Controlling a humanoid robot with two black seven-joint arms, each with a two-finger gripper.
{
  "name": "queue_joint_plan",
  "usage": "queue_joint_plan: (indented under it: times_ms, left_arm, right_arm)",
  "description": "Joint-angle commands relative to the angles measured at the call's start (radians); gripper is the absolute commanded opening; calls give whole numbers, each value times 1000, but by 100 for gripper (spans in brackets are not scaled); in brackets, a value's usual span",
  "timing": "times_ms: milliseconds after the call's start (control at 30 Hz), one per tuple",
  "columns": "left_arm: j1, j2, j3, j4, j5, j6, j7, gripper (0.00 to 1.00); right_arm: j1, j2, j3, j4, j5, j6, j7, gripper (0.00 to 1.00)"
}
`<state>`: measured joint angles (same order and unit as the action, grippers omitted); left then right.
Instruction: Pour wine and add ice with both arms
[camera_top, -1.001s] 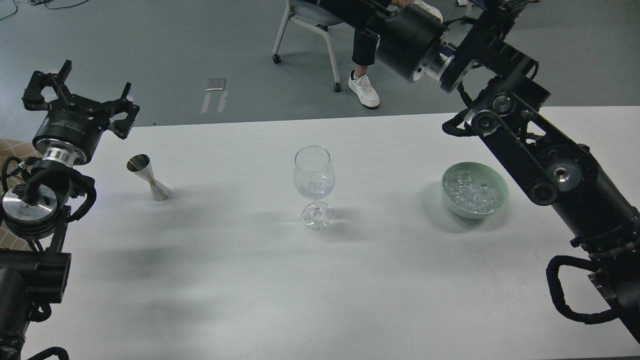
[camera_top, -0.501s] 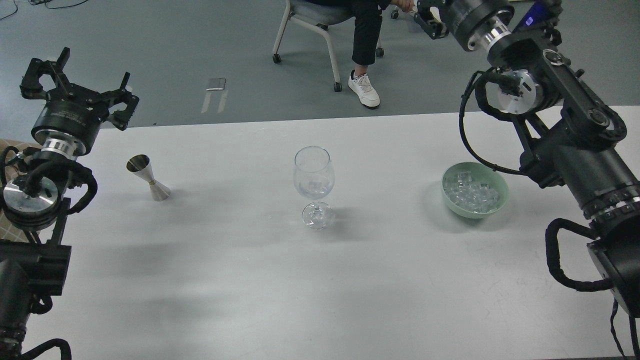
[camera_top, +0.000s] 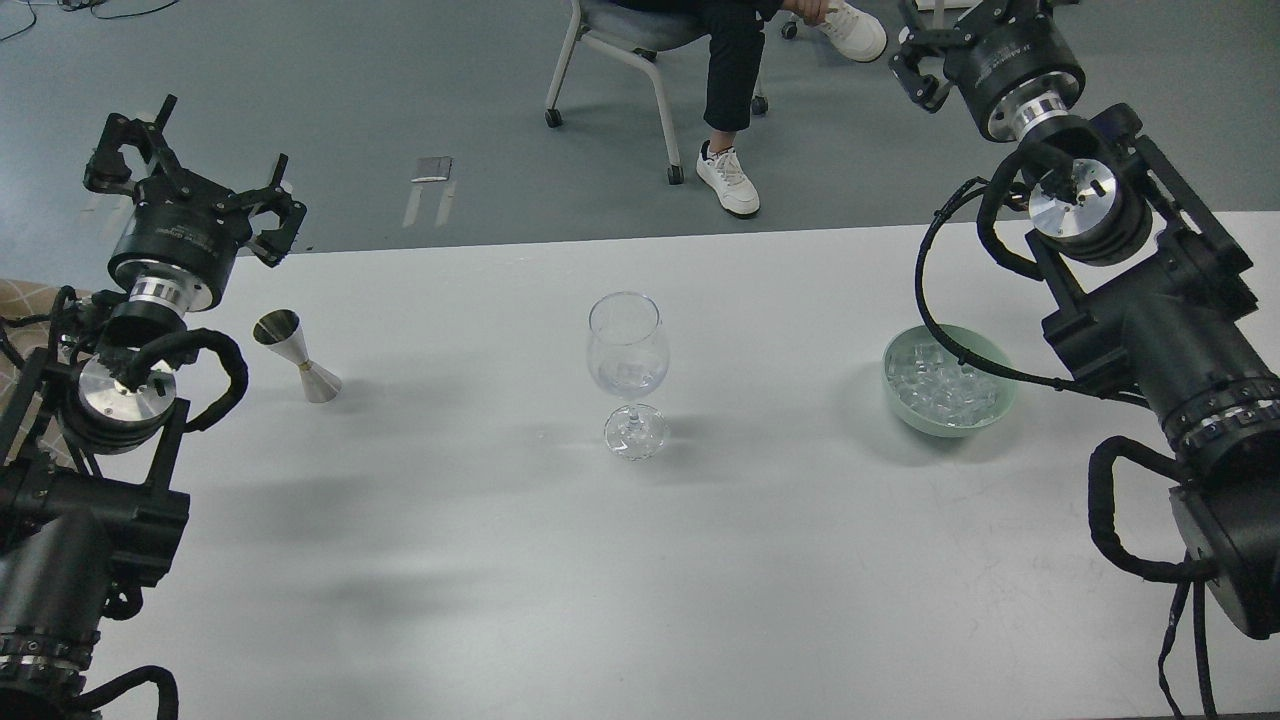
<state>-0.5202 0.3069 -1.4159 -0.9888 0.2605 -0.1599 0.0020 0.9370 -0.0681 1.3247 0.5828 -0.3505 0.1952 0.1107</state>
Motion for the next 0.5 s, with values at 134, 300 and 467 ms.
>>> queue_joint_plan:
  times_ms: [134,300,467]
  left_arm:
    - [-116,-71,66,166,0,-9,-5,96]
    - [-182,-127,107,239,-1,-9,-8,96]
    - [-201,-135,170,243,0,-10,-75,96]
  right_arm:
    - [-24,5,2,-1,5,7,0,100]
    - [-26,10,2,-3,5,6,1,100]
    - [-23,16,10,-9,7,7,7,100]
